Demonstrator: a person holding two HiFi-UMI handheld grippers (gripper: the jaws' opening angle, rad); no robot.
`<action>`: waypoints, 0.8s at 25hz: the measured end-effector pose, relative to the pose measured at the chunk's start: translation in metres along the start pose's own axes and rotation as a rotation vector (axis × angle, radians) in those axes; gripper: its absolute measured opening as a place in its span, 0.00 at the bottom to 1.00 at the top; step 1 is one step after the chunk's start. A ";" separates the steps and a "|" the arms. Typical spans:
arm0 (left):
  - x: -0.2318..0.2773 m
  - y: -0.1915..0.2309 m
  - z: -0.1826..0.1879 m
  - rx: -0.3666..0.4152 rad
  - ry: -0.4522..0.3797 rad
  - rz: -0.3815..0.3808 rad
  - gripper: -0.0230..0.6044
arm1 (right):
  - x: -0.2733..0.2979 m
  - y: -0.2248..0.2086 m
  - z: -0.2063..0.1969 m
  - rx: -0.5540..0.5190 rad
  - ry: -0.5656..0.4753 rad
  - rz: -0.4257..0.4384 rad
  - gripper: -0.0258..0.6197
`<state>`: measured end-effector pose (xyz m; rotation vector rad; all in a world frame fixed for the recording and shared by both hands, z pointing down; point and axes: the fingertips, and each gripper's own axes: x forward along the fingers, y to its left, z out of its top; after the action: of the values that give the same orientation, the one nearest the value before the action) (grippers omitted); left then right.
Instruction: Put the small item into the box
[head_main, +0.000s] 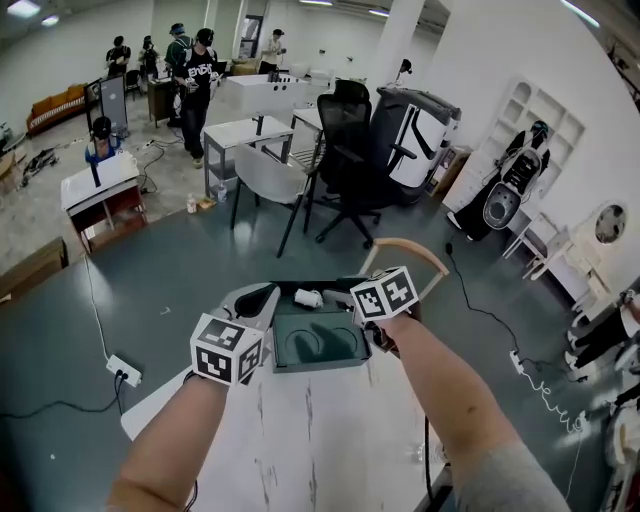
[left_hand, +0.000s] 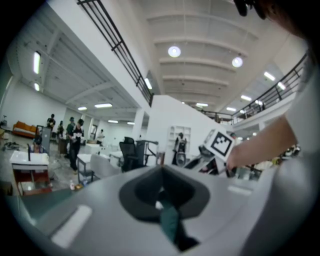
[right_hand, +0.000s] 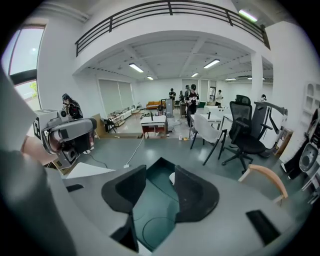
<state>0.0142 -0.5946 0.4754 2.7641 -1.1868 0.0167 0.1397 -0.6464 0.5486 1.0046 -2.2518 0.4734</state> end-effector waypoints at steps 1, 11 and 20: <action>-0.004 -0.003 0.003 0.003 0.005 -0.004 0.04 | -0.006 0.004 0.002 0.009 -0.014 -0.004 0.30; -0.046 -0.034 0.037 0.017 0.005 -0.064 0.04 | -0.070 0.041 0.003 0.069 -0.076 -0.068 0.19; -0.088 -0.056 0.070 0.023 -0.001 -0.113 0.05 | -0.133 0.071 0.010 0.128 -0.146 -0.134 0.10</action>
<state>-0.0088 -0.5016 0.3939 2.8469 -1.0353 0.0176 0.1509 -0.5345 0.4478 1.2836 -2.2861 0.5056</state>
